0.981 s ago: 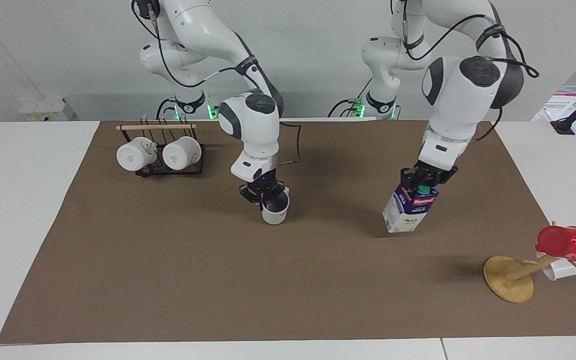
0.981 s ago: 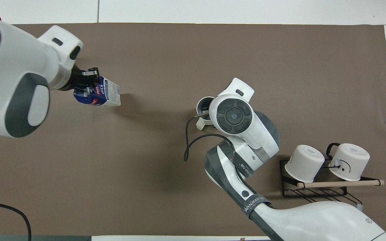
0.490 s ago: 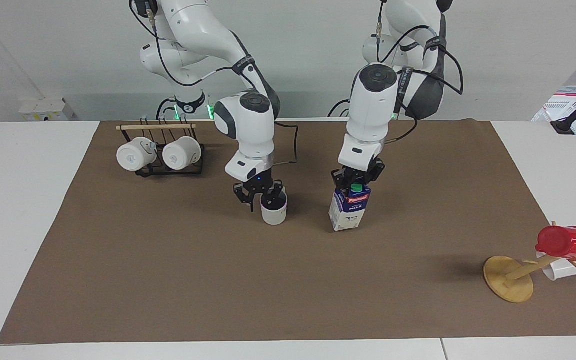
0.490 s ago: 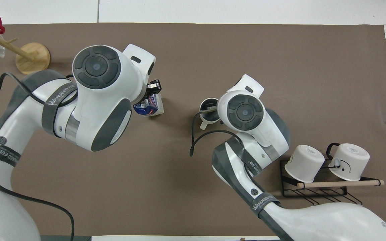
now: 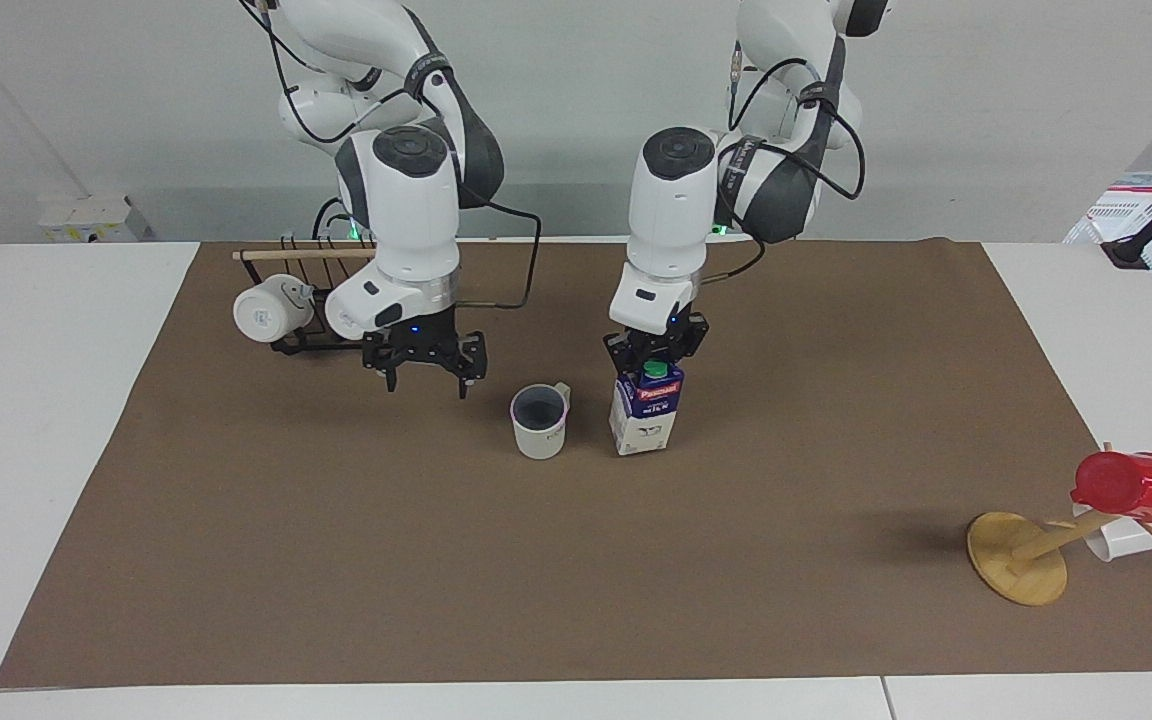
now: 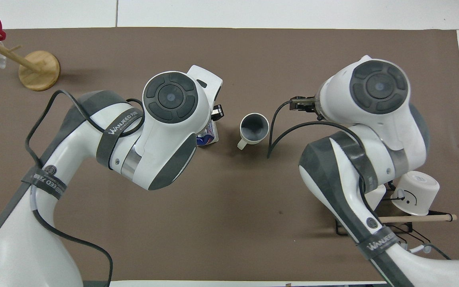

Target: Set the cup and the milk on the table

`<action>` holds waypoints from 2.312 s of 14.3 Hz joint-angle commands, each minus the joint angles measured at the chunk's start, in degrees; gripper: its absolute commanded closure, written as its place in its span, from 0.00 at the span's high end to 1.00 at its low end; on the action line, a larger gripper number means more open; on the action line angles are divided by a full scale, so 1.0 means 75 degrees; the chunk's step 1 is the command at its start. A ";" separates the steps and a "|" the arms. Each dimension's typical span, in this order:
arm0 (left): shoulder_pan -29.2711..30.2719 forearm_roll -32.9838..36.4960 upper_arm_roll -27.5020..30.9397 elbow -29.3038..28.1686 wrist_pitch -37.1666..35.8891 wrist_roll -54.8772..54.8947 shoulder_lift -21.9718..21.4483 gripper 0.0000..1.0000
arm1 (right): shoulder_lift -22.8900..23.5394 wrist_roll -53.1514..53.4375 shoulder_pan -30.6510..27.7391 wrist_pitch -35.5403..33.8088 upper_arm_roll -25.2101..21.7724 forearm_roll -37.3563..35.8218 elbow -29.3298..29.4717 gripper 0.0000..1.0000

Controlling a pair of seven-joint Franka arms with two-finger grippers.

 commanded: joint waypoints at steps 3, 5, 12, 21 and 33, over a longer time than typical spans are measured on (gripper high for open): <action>-0.0414 0.0206 0.0127 0.0563 0.0075 -0.0330 0.0526 0.00 | -0.0483 -0.1354 -0.1072 -0.1169 0.0056 0.0830 0.0572 1.00; -0.0542 0.0345 0.0127 0.0563 0.0075 -0.0354 0.0573 0.00 | -0.0869 -0.1928 -0.1471 -0.1626 0.0044 0.1019 0.0585 1.00; -0.0508 0.0534 0.0116 0.0493 0.0555 -0.0342 0.0573 1.00 | -0.0883 -0.3079 -0.2433 -0.4507 -0.0014 0.0938 0.2749 1.00; -0.0216 0.0453 0.0116 0.0458 -0.0005 -0.0237 -0.0140 1.00 | -0.1105 -0.3009 -0.2434 -0.4441 -0.0003 0.0926 0.2050 1.00; 0.3028 -0.0474 0.0186 -0.0163 -0.1445 0.4562 -0.1570 1.00 | -0.1105 -0.3044 -0.2493 -0.4523 0.0009 0.1079 0.2061 1.00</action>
